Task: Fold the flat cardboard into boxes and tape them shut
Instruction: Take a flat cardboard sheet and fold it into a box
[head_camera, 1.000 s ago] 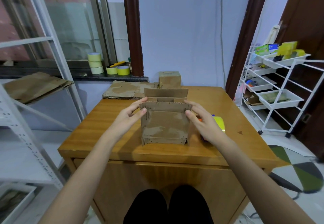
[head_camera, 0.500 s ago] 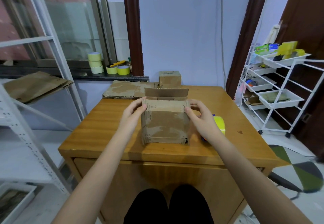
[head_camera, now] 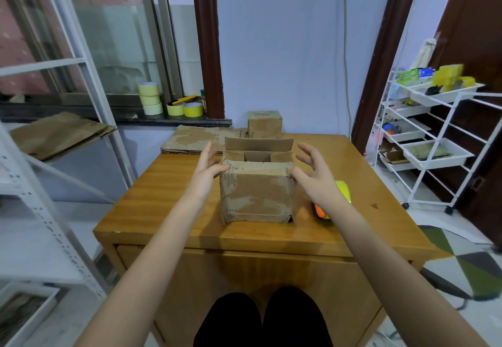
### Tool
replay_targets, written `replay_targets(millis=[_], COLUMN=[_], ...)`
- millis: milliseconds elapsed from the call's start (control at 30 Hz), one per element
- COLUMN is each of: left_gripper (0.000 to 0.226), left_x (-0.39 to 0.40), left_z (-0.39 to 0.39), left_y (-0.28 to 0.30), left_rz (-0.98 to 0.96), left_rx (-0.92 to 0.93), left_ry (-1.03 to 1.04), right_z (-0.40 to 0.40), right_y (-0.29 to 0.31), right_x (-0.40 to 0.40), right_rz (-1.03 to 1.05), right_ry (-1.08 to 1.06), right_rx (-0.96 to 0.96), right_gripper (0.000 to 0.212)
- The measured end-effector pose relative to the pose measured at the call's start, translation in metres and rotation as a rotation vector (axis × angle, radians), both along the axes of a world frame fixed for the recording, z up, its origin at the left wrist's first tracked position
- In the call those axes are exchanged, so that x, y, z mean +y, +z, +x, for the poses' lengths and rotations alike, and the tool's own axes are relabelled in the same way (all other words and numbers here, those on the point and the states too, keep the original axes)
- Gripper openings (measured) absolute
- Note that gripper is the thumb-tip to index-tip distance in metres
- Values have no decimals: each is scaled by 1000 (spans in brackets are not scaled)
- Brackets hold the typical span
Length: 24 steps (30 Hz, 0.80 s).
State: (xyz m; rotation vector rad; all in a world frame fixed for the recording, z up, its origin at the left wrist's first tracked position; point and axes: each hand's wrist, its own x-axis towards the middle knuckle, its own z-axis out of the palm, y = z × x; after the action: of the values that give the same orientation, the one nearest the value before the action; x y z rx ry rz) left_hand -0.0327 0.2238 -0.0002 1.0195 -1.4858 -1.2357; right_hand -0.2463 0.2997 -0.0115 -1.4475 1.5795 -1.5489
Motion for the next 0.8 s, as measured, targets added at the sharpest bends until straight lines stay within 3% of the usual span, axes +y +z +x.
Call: replay_targets(millis=[300, 400, 600, 800], left_gripper=[72, 64, 36, 29], left_x=[-5, -3, -2, -6], left_z=[-1, -3, -8, -4], left_y=[11, 10, 7, 1], left_rz=[-86, -56, -40, -57], left_rx=[-152, -144, -146, -163], left_ry=[-119, -117, -75, -48], right_z=[-7, -7, -7, -6], right_y=[4, 2, 2, 2], right_x=[-9, -8, -12, -11], right_rz=[-50, -50, -22, 1], right_ry=[87, 81, 36, 24], right_rx=[107, 74, 198, 187], right_gripper=[67, 60, 32, 23])
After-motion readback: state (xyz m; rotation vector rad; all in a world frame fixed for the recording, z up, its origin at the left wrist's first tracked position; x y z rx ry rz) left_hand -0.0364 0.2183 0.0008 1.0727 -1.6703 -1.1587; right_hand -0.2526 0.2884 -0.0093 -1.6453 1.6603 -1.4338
